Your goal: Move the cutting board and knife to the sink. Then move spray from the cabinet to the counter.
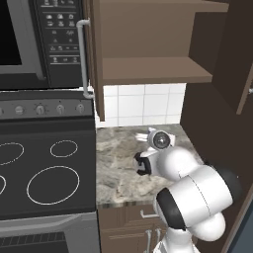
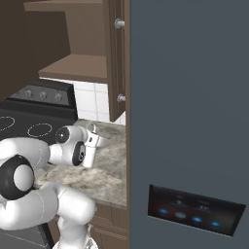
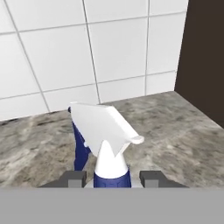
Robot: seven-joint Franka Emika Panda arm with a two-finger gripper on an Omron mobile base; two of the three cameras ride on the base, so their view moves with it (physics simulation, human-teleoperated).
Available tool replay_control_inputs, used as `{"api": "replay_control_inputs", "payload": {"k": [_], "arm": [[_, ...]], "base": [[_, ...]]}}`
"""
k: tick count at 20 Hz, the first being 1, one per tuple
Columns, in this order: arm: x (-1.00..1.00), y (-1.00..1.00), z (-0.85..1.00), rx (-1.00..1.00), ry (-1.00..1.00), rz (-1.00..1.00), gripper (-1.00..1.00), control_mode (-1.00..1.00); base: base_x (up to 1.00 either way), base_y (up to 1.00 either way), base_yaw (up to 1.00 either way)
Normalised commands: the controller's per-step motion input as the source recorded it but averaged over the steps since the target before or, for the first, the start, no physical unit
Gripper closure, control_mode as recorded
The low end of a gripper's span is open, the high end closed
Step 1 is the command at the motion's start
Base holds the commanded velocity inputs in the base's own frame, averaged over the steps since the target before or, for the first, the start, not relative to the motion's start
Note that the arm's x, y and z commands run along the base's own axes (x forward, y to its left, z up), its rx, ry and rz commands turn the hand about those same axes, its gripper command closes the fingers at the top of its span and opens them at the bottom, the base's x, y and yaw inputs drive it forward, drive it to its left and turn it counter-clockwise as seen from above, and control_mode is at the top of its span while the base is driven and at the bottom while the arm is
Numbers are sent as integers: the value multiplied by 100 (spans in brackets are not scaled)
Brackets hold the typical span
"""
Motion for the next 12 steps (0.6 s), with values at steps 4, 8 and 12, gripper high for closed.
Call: {"api": "replay_control_inputs", "payload": {"k": [4,8,12], "arm": [[-25,0,-44,1,0,-4,100,-100],[-27,0,-44,0,0,-5,100,-100],[-17,1,-49,0,0,-6,100,-100]], "base": [[0,0,0],[0,0,0],[0,0,0]]}}
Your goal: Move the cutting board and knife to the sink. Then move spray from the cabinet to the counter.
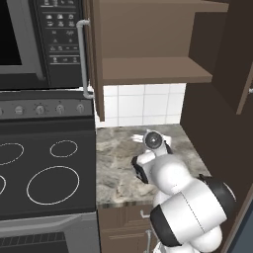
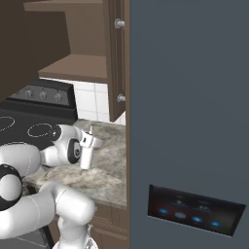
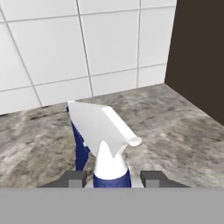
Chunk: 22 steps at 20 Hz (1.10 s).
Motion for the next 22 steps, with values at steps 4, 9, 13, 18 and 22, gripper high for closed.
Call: {"api": "replay_control_inputs", "payload": {"k": [4,9,13,18,22], "arm": [[-17,6,-40,0,-6,-7,100,-100],[-19,2,-32,4,-10,-7,100,-100],[-28,0,-38,5,-9,-7,100,-100],[-42,-1,-41,6,-8,-7,100,-100],[-45,-2,-42,5,-8,-7,100,-100]], "base": [[0,0,0],[0,0,0],[0,0,0],[0,0,0],[0,0,0]]}}
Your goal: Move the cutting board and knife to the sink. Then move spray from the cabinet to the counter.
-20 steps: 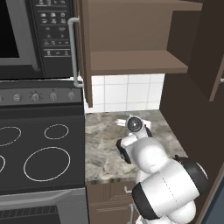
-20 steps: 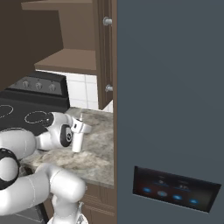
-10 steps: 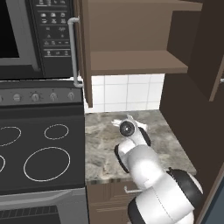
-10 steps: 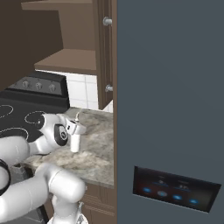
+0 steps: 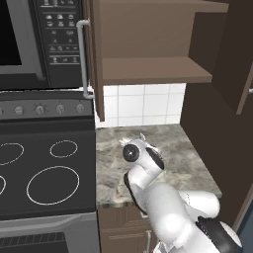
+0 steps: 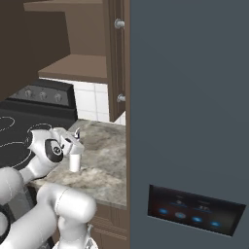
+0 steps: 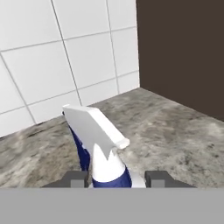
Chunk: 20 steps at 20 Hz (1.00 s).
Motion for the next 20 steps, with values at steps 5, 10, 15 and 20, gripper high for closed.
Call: {"api": "replay_control_inputs", "payload": {"k": [5,10,15,20], "arm": [[-30,0,-39,4,-10,-6,100,-100],[-12,0,-17,2,-19,-5,100,-100],[-19,0,-8,4,-12,0,100,-100],[-6,-2,-16,12,0,0,100,-100]], "base": [[0,0,0],[0,0,0],[0,0,0],[0,0,0]]}}
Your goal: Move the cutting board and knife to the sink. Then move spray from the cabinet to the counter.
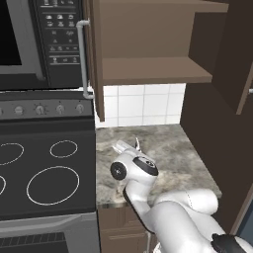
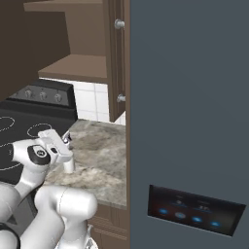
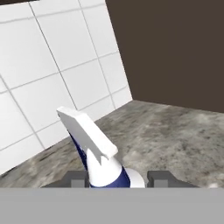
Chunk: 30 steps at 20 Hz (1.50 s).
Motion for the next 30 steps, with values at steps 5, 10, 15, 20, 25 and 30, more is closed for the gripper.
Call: {"api": "replay_control_inputs", "payload": {"k": [5,10,15,20,25,30], "arm": [[0,-5,-20,12,0,0,100,-100],[0,0,-31,9,0,0,100,-100],[0,0,-42,7,0,0,100,-100],[0,-10,-41,7,0,0,100,-100],[-4,-8,-52,6,0,0,100,-100],[-25,0,-31,5,0,0,-100,-100]], "base": [[0,0,0],[0,0,0],[0,0,0],[0,0,0],[0,0,0],[0,0,0]]}}
